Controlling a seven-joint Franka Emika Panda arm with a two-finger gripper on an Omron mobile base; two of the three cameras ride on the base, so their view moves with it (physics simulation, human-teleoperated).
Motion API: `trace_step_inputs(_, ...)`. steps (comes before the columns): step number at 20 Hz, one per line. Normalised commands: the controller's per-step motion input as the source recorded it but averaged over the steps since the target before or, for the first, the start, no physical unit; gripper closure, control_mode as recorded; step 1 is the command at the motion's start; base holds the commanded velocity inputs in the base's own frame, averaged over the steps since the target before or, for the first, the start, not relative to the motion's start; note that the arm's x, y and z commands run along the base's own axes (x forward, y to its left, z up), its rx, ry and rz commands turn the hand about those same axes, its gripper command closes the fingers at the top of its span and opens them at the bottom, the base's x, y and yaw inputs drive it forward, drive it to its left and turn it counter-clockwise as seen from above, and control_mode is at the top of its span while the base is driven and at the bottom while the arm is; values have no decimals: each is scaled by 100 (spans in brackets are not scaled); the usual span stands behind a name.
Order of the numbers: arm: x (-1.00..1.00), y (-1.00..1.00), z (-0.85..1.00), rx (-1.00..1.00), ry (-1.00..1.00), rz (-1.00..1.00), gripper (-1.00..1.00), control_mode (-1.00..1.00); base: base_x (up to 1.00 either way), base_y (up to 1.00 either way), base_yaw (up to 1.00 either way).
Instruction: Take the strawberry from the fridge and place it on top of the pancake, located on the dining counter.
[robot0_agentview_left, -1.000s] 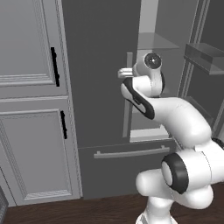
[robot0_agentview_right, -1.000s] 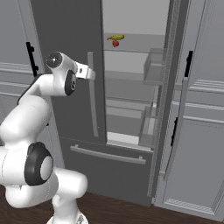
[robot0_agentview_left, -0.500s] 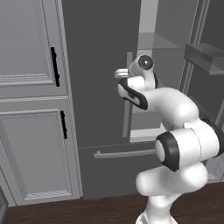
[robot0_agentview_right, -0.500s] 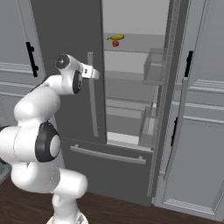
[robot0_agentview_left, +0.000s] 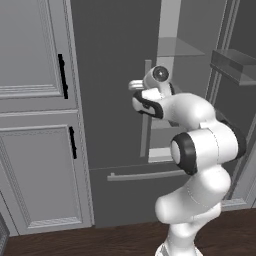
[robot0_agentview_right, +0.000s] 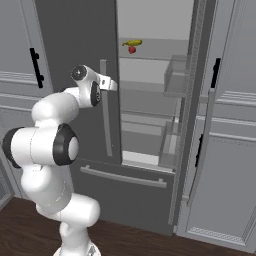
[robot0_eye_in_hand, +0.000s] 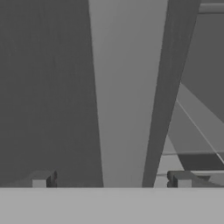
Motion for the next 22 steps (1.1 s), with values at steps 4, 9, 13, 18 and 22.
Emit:
trace_step_inputs(4,49,0,-19,-1,0,0,-100,-100,0,0,0)
trace_step_inputs(9,50,0,-18,0,0,0,-100,-100,0,0,0)
trace_step_inputs(13,52,0,-19,0,0,0,-100,-100,0,0,0)
trace_step_inputs(18,66,0,-29,0,0,0,100,-100,0,0,0)
trace_step_inputs(22,27,0,-9,0,2,1,100,-100,0,0,0)
